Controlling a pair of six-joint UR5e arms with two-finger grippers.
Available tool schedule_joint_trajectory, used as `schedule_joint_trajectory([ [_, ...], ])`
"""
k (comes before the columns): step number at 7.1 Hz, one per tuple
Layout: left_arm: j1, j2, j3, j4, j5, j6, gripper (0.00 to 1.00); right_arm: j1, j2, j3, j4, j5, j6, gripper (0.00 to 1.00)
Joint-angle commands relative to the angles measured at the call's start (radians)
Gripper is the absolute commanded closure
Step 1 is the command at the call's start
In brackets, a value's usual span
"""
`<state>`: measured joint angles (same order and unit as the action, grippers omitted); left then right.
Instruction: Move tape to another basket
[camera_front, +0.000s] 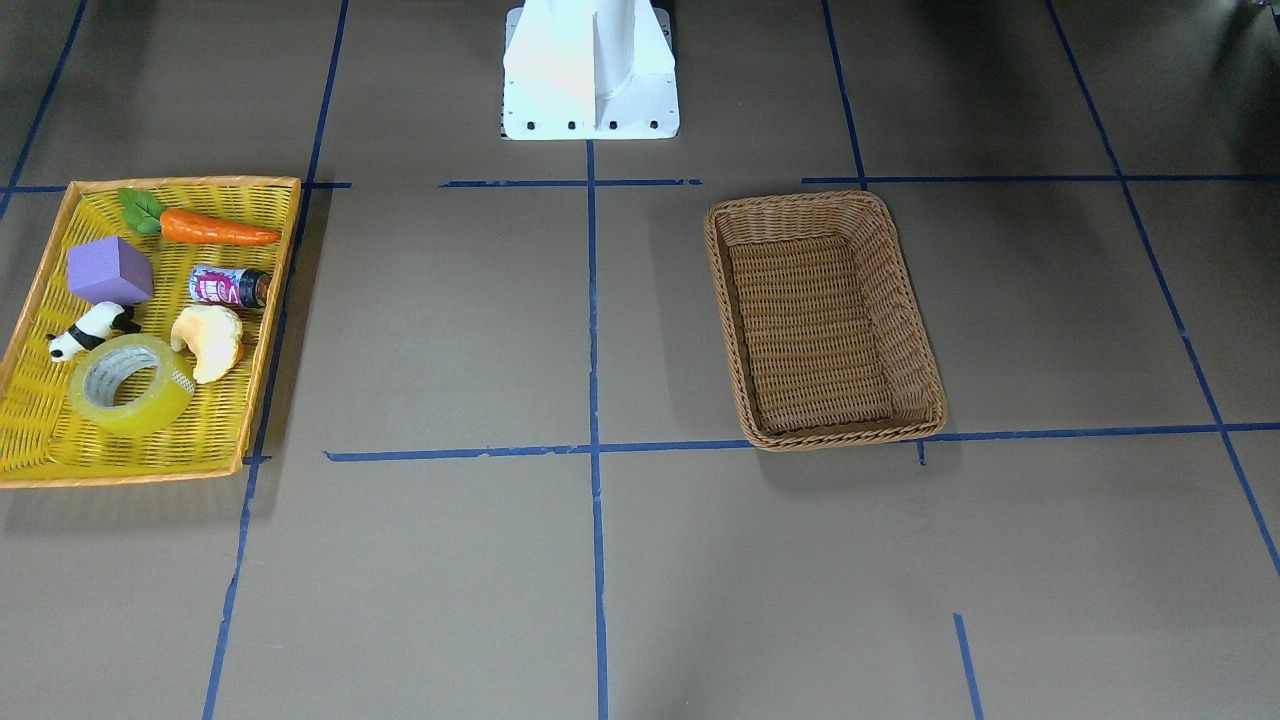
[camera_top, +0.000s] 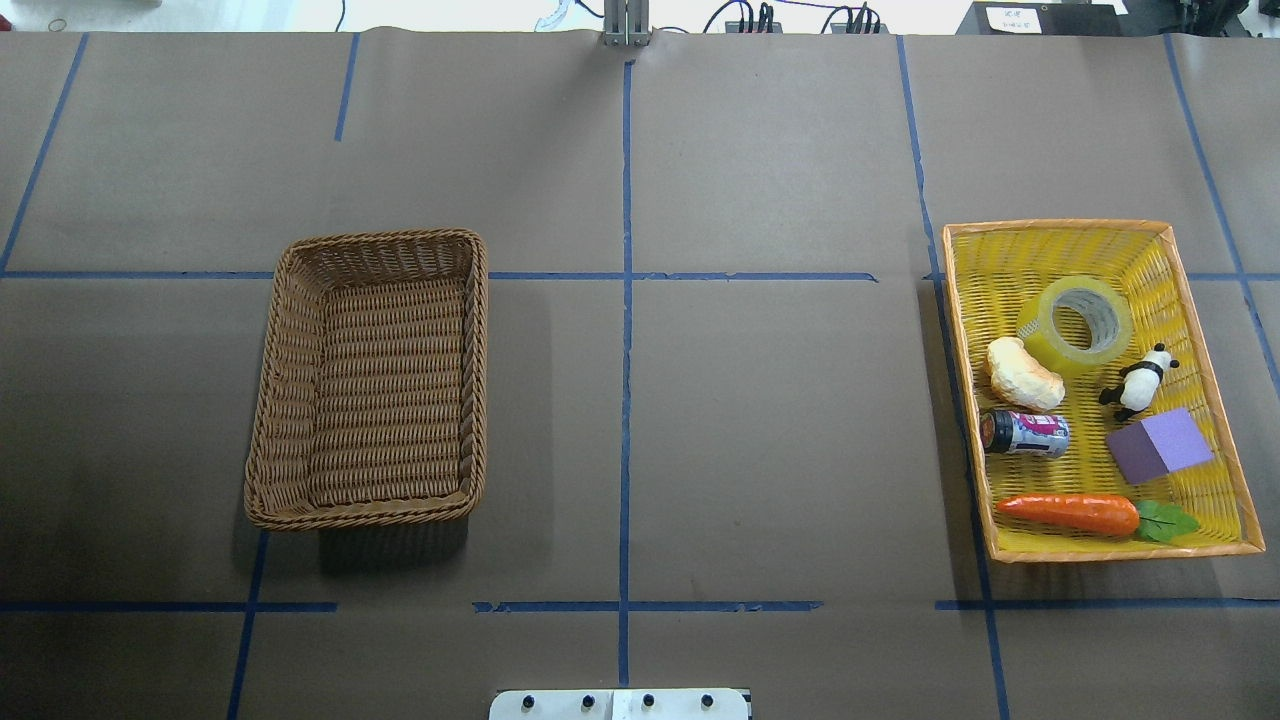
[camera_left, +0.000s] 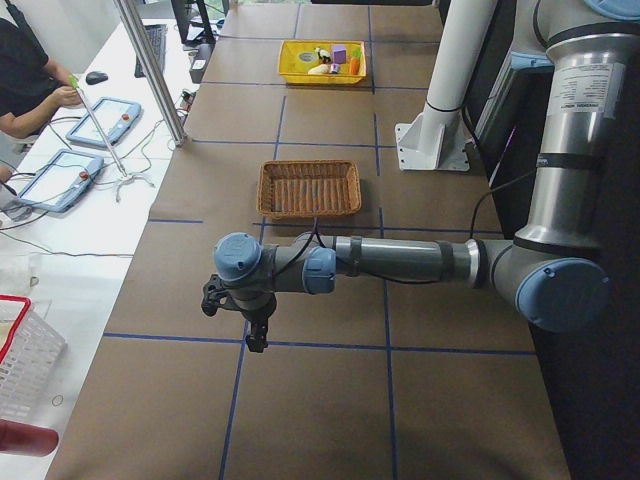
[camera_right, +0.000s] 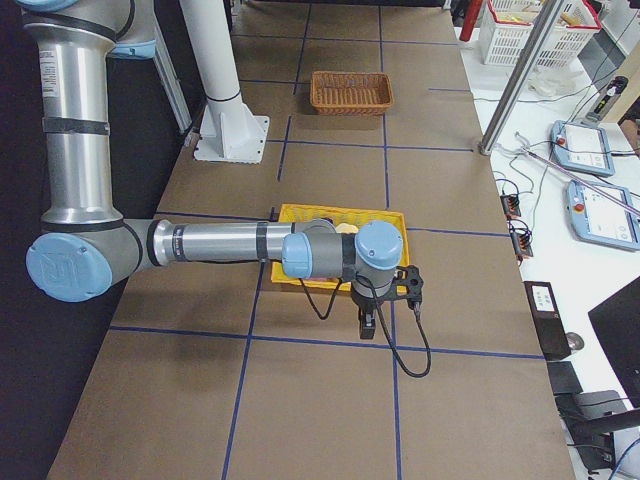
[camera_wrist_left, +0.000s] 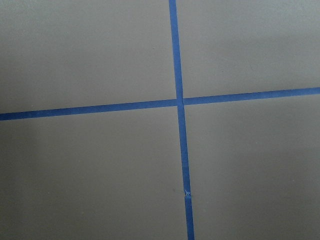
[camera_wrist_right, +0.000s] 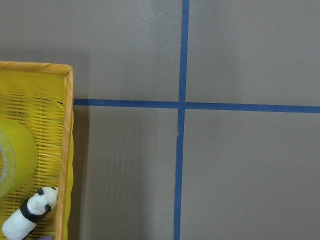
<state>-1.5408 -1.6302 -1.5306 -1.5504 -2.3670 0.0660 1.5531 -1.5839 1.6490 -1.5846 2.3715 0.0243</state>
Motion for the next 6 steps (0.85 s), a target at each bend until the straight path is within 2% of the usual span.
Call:
schedule_joint_trajectory([
  [1, 0.001, -0.002, 0.003, -0.004, 0.000, 0.000, 0.00, 0.001, 0.001, 0.002, 0.006, -0.002, -0.003, 0.00],
  [6, 0.001, -0.007, 0.003, -0.005, 0.000, -0.003, 0.00, 0.001, -0.001, -0.005, 0.015, -0.002, 0.005, 0.00],
])
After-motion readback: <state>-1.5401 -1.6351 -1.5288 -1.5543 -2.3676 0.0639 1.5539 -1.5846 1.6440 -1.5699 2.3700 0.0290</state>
